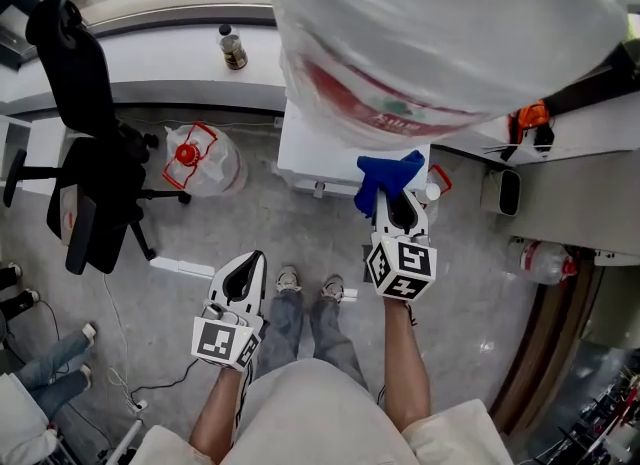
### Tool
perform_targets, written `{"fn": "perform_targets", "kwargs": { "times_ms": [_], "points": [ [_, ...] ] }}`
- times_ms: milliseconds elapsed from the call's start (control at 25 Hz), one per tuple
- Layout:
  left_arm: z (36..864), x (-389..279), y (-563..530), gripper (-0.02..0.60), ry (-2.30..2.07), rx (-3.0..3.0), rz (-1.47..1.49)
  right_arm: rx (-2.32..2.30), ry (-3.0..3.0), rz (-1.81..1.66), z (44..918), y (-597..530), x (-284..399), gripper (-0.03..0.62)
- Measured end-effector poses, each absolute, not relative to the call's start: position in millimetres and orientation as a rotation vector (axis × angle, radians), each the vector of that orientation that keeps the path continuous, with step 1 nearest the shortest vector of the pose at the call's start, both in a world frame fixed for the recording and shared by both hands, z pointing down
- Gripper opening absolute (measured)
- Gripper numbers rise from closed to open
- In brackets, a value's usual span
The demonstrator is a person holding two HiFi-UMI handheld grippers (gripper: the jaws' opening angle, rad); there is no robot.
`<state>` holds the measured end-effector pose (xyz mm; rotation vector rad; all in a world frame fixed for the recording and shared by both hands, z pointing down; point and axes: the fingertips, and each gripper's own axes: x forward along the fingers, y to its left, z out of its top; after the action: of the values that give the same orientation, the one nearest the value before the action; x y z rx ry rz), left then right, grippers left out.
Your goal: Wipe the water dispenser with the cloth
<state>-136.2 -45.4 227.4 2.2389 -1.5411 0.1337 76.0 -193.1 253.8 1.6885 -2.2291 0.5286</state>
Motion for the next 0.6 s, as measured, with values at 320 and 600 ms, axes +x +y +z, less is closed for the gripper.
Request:
{"fn": "perform_targets", "kwargs": {
  "times_ms": [320, 600],
  "points": [
    [230.6, -156.5, -38.4, 0.011, -1.584, 2.2, 0.143, 1.666, -2.272, 0.571, 253.7, -200.4, 25.5, 0.107],
    [230.4, -165.7, -32.2, 0.011, -1.605, 2.178, 0.136, 1.592, -2.337, 0.574, 254.9, -198.5, -26.7, 0.107]
  ]
}}
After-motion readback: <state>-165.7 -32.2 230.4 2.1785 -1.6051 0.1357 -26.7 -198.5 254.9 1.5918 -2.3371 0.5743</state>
